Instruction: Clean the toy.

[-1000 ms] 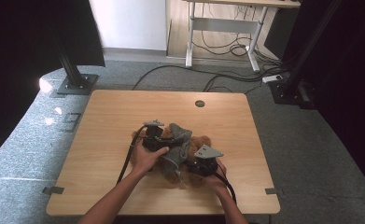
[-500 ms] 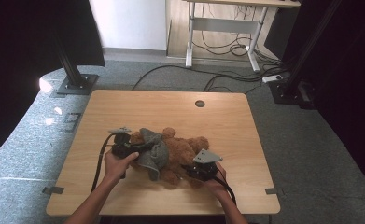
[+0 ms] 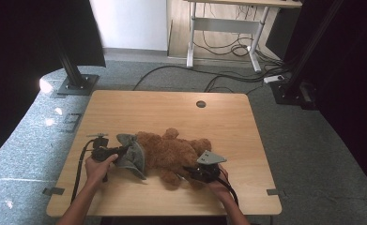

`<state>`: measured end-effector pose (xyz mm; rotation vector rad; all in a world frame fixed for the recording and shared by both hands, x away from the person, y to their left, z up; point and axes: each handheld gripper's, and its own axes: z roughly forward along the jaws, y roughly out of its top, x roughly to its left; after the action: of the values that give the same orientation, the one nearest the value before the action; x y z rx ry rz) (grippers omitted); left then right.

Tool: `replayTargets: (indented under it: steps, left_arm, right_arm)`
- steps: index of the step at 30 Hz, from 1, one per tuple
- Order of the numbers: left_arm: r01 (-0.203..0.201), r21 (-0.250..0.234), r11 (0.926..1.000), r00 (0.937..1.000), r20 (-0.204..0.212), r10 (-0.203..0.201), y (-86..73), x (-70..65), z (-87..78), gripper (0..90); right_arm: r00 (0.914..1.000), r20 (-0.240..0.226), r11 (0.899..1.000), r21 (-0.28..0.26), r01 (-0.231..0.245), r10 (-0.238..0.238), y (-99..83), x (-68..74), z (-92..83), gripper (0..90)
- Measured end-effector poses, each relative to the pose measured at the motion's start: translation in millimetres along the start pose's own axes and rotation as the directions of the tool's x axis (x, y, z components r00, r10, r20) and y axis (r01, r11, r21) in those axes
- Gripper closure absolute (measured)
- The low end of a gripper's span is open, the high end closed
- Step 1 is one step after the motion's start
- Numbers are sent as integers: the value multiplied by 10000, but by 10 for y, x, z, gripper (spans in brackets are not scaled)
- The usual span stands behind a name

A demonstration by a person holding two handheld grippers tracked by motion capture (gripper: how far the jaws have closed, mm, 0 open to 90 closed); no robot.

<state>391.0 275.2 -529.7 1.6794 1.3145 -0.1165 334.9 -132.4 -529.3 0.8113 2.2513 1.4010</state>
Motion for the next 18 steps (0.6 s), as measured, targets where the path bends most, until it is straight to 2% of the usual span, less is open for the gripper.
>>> replayTargets:
  steps: [2,4,6,8,11,13,14,17,18]
  left_arm:
    - [2,43,10000,10000,8,-2,-15,20,-13,767]
    - [-205,-137,9997,9998,66,205,5,-28,-75,769]
    - [-517,-412,9978,9984,221,527,67,-139,-156,770]
    - [-827,-760,9937,9947,556,870,156,-295,-237,770]
    - [-1371,-1120,9842,9806,1252,1509,293,-573,-283,770]
    - [-1573,-1202,9802,9689,1733,1767,371,-753,-228,770]
    - [-1674,-1172,9789,9627,1948,1880,409,-839,-178,770]
    - [-1975,-903,9761,9498,2289,2134,520,-1107,75,770]
    - [-2036,-829,9755,9486,2300,2175,544,-1166,148,769]
  right_arm:
    - [10000,-3,10000,-12,31,-31,-10,2,-13,525]
    - [9999,18,9999,-24,108,-108,-17,8,-22,525]
    - [10000,17,9999,-46,90,-90,-18,4,-23,526]
    - [10000,-29,10000,-53,57,-57,-15,-5,-19,526]
    - [10000,-54,10000,-35,45,-45,-10,-4,-17,526]
    - [10000,-65,10000,-28,51,-52,-8,-3,-18,526]
    - [10000,-70,10000,-25,64,-64,-7,-3,-18,525]
    - [10000,-74,10000,-23,58,-59,-5,-2,-17,525]
    - [10000,-59,10000,-25,73,-73,-4,3,-17,525]
